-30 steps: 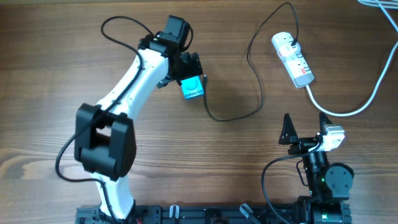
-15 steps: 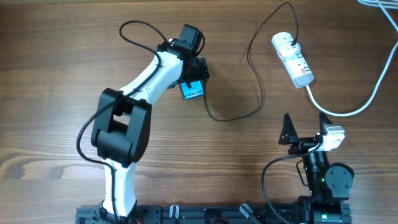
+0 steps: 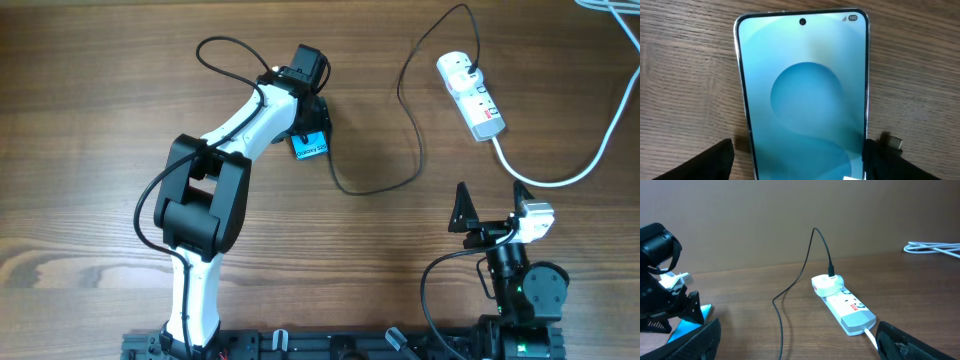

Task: Plug charger to phone and switch on socket
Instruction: 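Close the left gripper on the phone's top edge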

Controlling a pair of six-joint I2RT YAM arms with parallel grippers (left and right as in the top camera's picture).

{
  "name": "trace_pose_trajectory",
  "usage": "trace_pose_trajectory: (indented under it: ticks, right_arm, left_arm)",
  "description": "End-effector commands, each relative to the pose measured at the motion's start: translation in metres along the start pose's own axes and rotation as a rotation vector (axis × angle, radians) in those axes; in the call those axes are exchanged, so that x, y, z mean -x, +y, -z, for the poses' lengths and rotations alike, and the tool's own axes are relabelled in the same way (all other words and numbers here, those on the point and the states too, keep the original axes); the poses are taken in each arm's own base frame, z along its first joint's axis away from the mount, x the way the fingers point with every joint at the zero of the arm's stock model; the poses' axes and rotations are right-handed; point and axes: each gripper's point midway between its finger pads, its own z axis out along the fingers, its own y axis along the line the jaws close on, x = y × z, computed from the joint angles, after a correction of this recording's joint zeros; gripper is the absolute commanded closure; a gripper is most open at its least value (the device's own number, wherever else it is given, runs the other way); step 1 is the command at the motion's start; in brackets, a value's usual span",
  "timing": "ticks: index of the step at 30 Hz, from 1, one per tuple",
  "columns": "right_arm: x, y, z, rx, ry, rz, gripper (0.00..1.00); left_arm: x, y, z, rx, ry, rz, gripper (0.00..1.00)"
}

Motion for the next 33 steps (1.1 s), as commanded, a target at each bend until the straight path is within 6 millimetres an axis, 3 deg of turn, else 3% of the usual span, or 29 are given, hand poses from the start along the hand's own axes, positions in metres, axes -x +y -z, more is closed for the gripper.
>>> trace_pose_trajectory:
  ticks: [1, 3, 7, 12, 15, 20, 28, 33]
  right_arm:
    - [0.000, -0.002, 0.000, -0.015, -0.004, -0.013, 0.00]
    - [0.000, -0.002, 0.000, -0.015, -0.004, -0.013, 0.00]
    - [0.000, -0.002, 0.000, -0.015, -0.004, -0.013, 0.00]
    - [0.000, -0.002, 0.000, -0.015, -0.004, -0.013, 0.00]
    - [0.000, -0.002, 0.000, -0.015, -0.004, -0.013, 0.00]
    - [0.000, -0.002, 0.000, -0.015, -0.004, -0.013, 0.00]
    - [0.000, -0.002, 0.000, -0.015, -0.004, -0.013, 0.00]
    - [0.000, -0.003, 0.000, -0.015, -0.004, -0.013, 0.00]
  left_arm:
    - [-0.006, 0.004, -0.007, 0.035, 0.021, -0.010, 0.20]
    - [-0.010, 0.007, -0.006, 0.047, 0.037, -0.012, 0.19]
    - [-0.007, 0.004, -0.007, 0.036, 0.023, -0.011, 0.06]
    - [0.007, -0.006, -0.007, -0.004, -0.033, -0.004, 0.04]
    - [0.009, -0.007, -0.007, -0.010, -0.040, -0.003, 0.09]
    - [-0.005, -0.003, -0.012, 0.016, -0.001, -0.018, 0.13]
    - [-0.024, 0.013, -0.015, 0.081, 0.069, -0.031, 0.22]
    - [-0.035, 0.033, -0.012, 0.175, 0.109, -0.044, 0.24]
